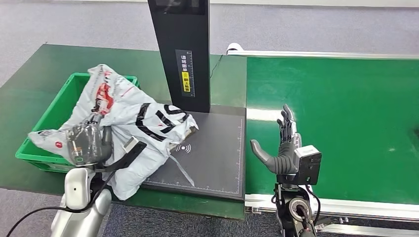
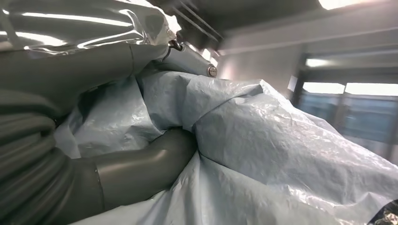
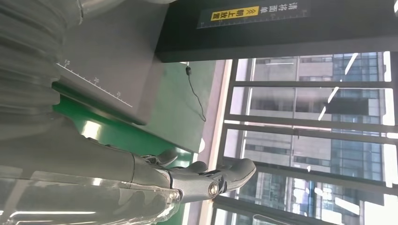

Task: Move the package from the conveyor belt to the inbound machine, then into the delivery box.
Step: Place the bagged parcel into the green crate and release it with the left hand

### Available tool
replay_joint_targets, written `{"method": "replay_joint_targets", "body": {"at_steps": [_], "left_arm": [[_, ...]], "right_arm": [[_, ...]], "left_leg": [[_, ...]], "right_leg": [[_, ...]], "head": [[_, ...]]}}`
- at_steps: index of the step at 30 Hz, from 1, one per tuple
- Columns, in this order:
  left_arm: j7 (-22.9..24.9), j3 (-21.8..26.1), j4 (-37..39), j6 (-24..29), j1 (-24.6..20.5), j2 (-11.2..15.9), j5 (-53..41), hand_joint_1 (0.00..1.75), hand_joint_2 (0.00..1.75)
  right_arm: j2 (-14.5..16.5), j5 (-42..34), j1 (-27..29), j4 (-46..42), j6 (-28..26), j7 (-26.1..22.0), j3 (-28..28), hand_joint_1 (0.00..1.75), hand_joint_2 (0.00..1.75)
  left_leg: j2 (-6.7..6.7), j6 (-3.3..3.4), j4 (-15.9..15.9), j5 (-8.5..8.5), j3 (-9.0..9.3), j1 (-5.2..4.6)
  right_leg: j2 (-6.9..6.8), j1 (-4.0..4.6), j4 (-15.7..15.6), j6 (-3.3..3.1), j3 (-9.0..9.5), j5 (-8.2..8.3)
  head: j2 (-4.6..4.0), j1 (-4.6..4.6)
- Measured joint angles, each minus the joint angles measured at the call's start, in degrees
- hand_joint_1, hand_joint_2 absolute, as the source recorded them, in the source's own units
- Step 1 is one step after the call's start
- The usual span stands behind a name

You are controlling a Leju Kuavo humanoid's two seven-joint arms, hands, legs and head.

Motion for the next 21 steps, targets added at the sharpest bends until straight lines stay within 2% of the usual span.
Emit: {"method": "replay_joint_targets", "body": {"at_steps": [3, 7, 13, 17, 21], "left_arm": [[2.3, 4.4, 2.3, 0.4, -2.7, 2.6, -3.3, 1.75, 1.75], [5.0, 9.2, 9.1, 1.2, -8.6, 7.4, -4.9, 1.75, 1.75], [8.8, 10.1, 20.0, 3.7, -16.1, 13.4, -5.3, 1.75, 1.75], [7.3, 10.1, 26.0, 5.7, -20.1, 16.6, -4.8, 1.75, 1.75], [4.1, 10.2, 31.4, 5.9, -23.2, 18.3, -4.0, 1.75, 1.75]], "right_arm": [[-0.2, -0.5, -0.8, 0.1, 0.0, 0.0, 0.0, 0.00, 1.75], [-0.6, -1.6, -2.0, 0.5, -0.1, 0.1, 0.1, 0.00, 1.75], [-0.9, -2.5, -2.8, 1.2, -0.5, 0.1, 0.3, 0.00, 1.75], [-1.4, -3.1, -2.8, 1.7, -0.7, -0.4, 0.8, 0.00, 1.75], [-1.9, -3.4, -2.6, 1.9, -0.7, -0.8, 1.5, 0.00, 1.75]], "left_leg": [[-0.01, -0.03, 0.0, 0.04, 0.01, 0.01], [-0.03, -0.05, 0.0, 0.10, 0.03, 0.02], [-0.03, -0.06, 0.0, 0.12, 0.00, 0.02], [-0.02, -0.05, 0.0, 0.10, -0.03, 0.02], [-0.04, -0.05, 0.0, 0.10, -0.03, 0.01]], "right_leg": [[0.00, 0.02, 0.0, -0.01, 0.01, 0.01], [0.00, 0.03, 0.0, -0.02, 0.01, 0.02], [0.00, 0.03, 0.0, -0.02, -0.01, 0.02], [0.00, 0.03, 0.0, -0.02, -0.04, 0.01], [0.00, 0.03, 0.0, -0.02, -0.06, 0.01]], "head": [[0.00, 0.01], [0.00, 0.01], [0.00, 0.02], [0.00, 0.01], [0.00, 0.01]]}}
